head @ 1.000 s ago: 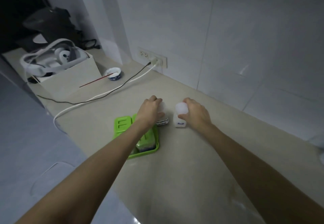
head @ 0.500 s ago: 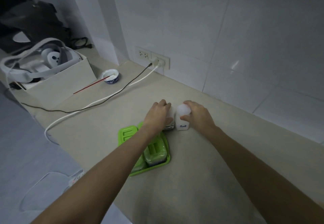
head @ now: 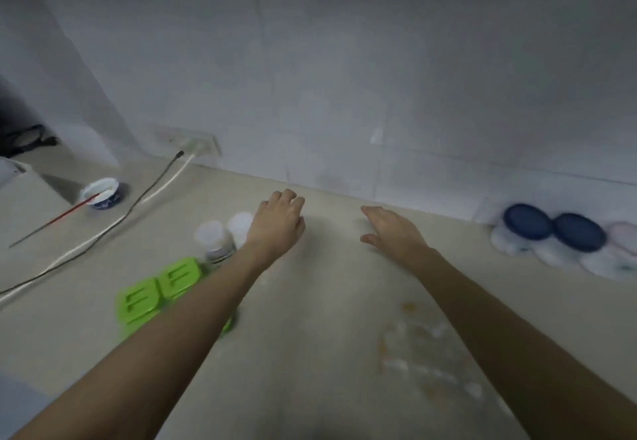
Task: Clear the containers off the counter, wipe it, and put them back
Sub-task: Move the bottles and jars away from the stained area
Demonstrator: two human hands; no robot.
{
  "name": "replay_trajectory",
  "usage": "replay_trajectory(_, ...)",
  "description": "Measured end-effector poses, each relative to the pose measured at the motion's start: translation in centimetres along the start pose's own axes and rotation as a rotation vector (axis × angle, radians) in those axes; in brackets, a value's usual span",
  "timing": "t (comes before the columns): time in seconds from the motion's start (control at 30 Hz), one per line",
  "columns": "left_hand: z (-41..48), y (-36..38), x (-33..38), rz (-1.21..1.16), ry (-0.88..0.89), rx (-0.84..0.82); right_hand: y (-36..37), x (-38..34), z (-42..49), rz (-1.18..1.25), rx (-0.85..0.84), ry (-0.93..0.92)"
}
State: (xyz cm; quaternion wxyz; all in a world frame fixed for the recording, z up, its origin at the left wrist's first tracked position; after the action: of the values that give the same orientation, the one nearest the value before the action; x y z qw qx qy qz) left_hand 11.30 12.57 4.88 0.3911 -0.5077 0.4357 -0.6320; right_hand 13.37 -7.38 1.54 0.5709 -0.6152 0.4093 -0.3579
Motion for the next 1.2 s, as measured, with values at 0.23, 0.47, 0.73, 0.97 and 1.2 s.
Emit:
replay_trajectory(0.23, 3.9, 9.4, 17.9, -0.241, 0.174, -0.171, -0.1, 20.2, -12.4, -0.054, 0.027, 0.277)
replay_trajectory(0.47, 5.8, 16.6, 32.4, -0.44, 0.242, -0.312, 1.2, 34.4, -19.0, -0.103, 0.046, 0.407)
replay_trajectory(0.73, 13.6, 21.1, 37.9, -0.565, 0.079, -0.305, 3.0, 39.5, -14.0, -0.102, 0.072, 0.415)
replay_trajectory(0.97, 15.6, 22.7, 38.6, -0.485, 0.13, -0.225, 3.9, 40.3, -11.9, -0.164, 0.066, 0.389)
replay_trajectory(1.2, 13.5, 20.3, 36.4, -0.513, 0.124, -0.264, 3.1, 37.7, -13.6, -0.019, 0.086, 0.382)
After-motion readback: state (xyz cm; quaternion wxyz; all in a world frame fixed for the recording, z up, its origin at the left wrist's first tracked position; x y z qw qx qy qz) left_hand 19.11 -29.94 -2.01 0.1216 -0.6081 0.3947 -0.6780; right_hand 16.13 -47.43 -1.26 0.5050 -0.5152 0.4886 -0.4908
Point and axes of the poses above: each hand's wrist, its own z-axis towards the middle knuckle, its own y-axis out of the palm, x = y × z, the point moved 6 cm from there along z, towards the middle knuckle, and after that the axes turned 15 degrees about -z, right-handed, at the moved point
